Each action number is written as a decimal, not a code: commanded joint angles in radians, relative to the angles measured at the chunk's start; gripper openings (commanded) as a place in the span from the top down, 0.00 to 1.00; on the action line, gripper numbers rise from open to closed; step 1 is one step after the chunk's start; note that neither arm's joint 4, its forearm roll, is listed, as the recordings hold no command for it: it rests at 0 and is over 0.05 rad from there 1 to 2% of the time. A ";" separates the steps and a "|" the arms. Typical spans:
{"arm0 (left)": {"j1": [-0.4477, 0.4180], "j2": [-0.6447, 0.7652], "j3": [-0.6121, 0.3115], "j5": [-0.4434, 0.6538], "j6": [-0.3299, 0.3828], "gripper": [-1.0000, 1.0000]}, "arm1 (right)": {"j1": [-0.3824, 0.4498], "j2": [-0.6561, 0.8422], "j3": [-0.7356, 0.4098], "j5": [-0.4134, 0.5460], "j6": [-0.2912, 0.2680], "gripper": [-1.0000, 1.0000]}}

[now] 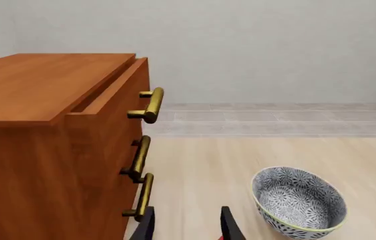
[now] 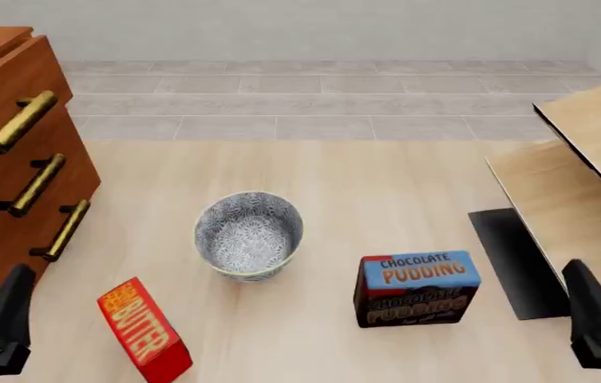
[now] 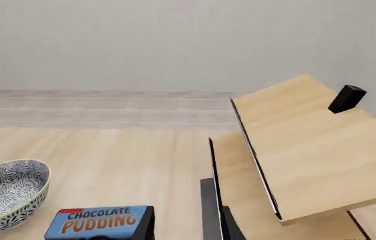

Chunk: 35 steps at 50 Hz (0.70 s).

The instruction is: Close the top drawer of the cabinet and put the bowl on top of it.

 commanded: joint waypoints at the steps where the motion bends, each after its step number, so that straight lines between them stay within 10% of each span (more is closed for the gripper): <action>1: -0.006 0.000 -0.009 0.001 0.006 0.00 | -0.010 -0.047 0.052 -0.055 0.009 0.00; 20: -0.013 0.043 -0.029 -0.029 0.014 0.00 | -0.013 -0.050 0.051 -0.057 0.025 0.00; 35: -0.069 0.375 -0.100 -0.325 0.027 0.00 | -0.013 -0.051 0.053 -0.058 0.027 0.00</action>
